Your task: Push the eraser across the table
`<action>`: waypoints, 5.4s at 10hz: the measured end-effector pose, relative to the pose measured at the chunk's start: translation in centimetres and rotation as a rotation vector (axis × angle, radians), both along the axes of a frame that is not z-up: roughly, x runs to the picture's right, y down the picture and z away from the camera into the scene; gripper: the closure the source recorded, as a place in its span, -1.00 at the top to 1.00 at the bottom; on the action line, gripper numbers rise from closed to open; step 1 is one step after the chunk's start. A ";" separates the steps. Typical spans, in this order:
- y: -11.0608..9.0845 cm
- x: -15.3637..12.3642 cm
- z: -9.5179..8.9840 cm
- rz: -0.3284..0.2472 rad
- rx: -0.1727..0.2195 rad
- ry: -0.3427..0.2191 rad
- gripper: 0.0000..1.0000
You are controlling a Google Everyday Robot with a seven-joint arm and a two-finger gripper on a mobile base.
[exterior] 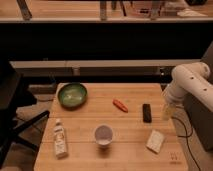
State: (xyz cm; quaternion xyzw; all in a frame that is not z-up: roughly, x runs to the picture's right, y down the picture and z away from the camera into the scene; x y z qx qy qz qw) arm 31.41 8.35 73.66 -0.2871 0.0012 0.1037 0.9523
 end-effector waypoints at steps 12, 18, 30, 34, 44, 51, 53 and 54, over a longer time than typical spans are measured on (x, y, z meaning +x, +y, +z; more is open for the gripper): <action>0.8 1.4 2.9 0.103 -0.001 -0.006 -0.03; 1.8 1.6 4.3 0.143 -0.007 -0.003 -0.99; 5.6 -0.6 7.3 0.099 -0.042 -0.017 -0.99; 6.5 -1.3 7.7 0.072 -0.047 -0.022 -0.99; 7.5 -5.5 10.4 -0.014 -0.049 -0.039 -0.99; 6.2 -5.8 13.0 -0.042 -0.063 -0.031 -0.99; 5.4 -5.9 13.9 -0.057 -0.065 -0.027 -0.99; 5.2 -6.0 14.1 -0.063 -0.067 -0.025 -0.99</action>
